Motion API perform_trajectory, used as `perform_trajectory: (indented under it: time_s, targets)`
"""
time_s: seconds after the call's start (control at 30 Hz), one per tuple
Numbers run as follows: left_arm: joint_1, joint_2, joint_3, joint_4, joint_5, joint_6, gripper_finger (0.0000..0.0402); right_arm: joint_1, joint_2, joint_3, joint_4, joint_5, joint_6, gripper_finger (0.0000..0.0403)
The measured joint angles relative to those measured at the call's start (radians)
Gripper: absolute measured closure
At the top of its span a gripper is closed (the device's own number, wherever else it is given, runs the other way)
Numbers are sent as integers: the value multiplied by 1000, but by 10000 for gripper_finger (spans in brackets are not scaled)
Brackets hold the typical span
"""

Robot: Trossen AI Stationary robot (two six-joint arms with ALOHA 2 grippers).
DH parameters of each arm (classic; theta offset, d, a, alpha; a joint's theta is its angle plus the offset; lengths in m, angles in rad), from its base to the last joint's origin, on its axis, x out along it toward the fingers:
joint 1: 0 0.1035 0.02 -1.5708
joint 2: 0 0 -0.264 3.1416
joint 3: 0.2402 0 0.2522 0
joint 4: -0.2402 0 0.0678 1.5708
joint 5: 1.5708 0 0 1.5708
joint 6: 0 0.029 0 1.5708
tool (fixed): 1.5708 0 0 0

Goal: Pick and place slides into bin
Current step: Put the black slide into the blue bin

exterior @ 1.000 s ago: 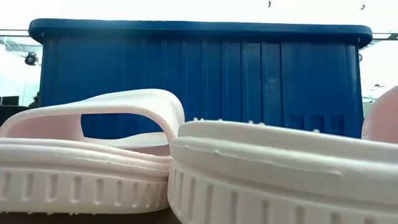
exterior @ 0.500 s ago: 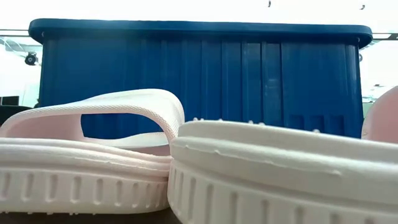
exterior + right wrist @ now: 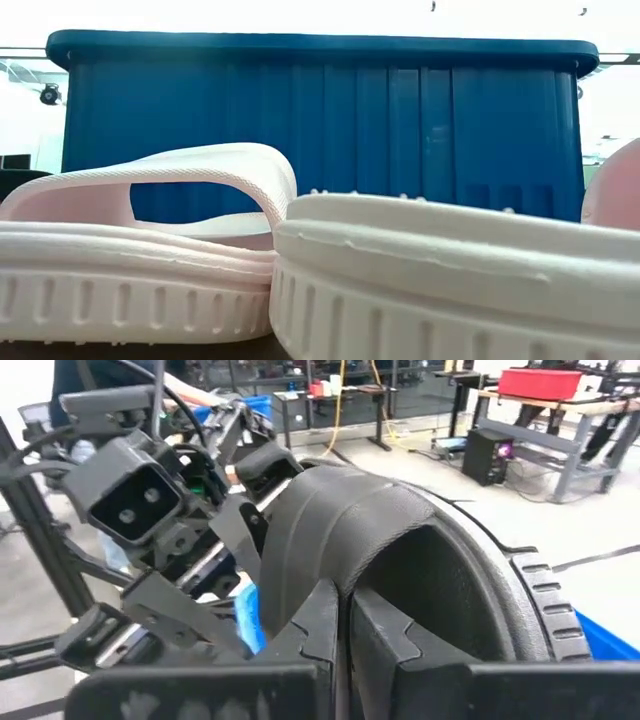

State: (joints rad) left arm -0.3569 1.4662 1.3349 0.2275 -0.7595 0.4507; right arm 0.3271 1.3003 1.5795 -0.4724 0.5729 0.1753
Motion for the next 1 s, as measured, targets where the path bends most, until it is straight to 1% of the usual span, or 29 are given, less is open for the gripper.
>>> perform_trajectory:
  time_s: [0.17,0.3,0.4,0.47,0.67,0.83,0.9,1.0]
  targets:
    - [14,-1,0,-43,-10,-6,233,0,-6,0,-5,10,-1,392]
    - [20,-1,0,-61,-114,-22,191,0,-20,0,-6,51,-4,392]
    - [19,-11,0,-105,-142,-21,171,0,-31,-1,-30,67,-2,392]
    - [18,-29,-2,-136,-171,-27,164,0,-44,-1,-51,88,-2,392]
    - [22,-77,-4,-140,-171,-30,162,0,-82,0,-119,161,8,392]
    - [21,-133,-15,-142,-175,-29,162,-1,-113,0,-152,166,9,392]
    - [22,-164,-17,-169,-175,-25,162,0,-124,0,-178,168,18,392]
    - [26,-218,-18,-202,-174,-26,162,0,-132,0,-239,204,64,392]
